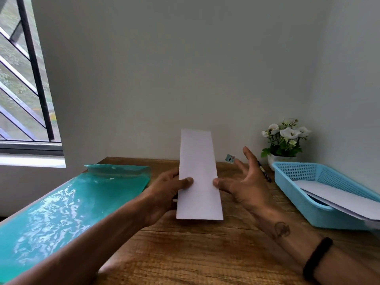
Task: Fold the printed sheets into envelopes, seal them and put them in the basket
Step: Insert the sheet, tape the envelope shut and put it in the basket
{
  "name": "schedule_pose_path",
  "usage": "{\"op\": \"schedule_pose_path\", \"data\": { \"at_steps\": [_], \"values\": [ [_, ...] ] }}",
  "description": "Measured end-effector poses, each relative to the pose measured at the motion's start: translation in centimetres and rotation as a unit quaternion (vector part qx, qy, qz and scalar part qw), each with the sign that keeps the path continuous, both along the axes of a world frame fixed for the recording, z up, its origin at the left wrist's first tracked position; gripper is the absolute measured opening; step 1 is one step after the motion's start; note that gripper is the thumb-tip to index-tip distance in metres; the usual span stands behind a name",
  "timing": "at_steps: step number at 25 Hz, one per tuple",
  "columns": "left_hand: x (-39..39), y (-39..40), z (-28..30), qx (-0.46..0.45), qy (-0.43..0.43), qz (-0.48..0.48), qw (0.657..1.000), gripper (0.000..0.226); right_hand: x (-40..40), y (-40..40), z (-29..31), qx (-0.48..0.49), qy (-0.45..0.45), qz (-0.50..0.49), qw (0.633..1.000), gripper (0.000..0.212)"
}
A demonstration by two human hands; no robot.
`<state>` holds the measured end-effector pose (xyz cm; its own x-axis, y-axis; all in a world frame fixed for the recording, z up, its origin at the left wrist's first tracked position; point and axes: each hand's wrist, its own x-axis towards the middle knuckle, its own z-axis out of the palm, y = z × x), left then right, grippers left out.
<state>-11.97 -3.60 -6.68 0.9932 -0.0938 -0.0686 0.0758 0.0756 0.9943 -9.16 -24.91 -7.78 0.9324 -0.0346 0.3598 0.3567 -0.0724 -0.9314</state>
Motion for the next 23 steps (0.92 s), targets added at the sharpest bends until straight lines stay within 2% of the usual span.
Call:
{"op": "schedule_pose_path", "data": {
  "at_steps": [2, 5, 8, 10, 13, 16, 19, 23],
  "values": [
    [0.0, -0.1, 0.0, -0.086, 0.005, -0.020, 0.996, 0.044, -0.3, 0.1, 0.3, 0.031, 0.000, -0.009, 0.999, 0.126],
    [-0.8, -0.6, -0.1, -0.202, 0.065, -0.114, 0.971, 0.060, -0.4, 0.3, 0.8, 0.080, -0.037, -0.048, 0.995, 0.125],
    [-1.5, -1.5, -0.7, -0.165, 0.093, -0.169, 0.967, 0.063, -0.3, 0.4, 0.8, 0.099, -0.054, -0.060, 0.992, 0.120],
    [-1.0, -1.7, -0.8, -0.161, 0.074, -0.126, 0.976, 0.059, -0.4, 0.4, 0.8, 0.087, -0.069, -0.057, 0.992, 0.113],
    [0.3, -0.5, -0.2, -0.175, -0.001, -0.033, 0.984, 0.047, -0.5, 0.2, 1.2, 0.047, -0.094, -0.071, 0.992, 0.088],
    [0.7, 0.8, 0.2, -0.181, -0.029, -0.007, 0.983, 0.033, -1.1, 0.3, 1.5, -0.018, -0.102, -0.052, 0.993, 0.066],
    [0.7, 0.9, 0.1, -0.164, -0.028, -0.013, 0.986, 0.030, -1.4, 0.8, 0.9, -0.076, -0.112, -0.039, 0.990, 0.061],
    [0.5, 0.1, -0.3, -0.164, -0.033, -0.007, 0.986, 0.030, -1.5, 1.2, -0.2, -0.090, -0.107, -0.054, 0.989, 0.056]
  ]
}}
